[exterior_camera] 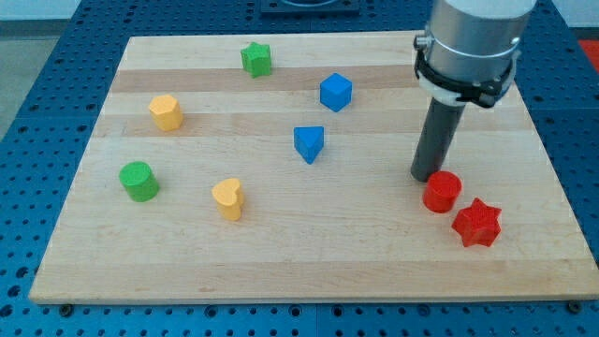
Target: Push the yellow heart closer to red circle
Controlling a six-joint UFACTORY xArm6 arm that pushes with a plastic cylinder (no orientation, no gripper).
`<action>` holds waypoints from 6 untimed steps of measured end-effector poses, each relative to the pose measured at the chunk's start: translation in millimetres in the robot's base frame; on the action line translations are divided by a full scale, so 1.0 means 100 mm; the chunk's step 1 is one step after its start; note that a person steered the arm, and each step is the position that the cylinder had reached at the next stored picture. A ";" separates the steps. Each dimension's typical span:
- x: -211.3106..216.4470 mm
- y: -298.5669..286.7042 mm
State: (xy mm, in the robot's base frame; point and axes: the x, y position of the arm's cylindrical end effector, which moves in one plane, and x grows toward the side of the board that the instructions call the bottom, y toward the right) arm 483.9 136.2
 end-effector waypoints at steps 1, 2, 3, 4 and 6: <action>0.14 0.00; 0.10 -0.07; 0.00 -0.66; 0.00 -1.23; 0.00 -2.16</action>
State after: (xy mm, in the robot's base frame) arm 483.8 -79.3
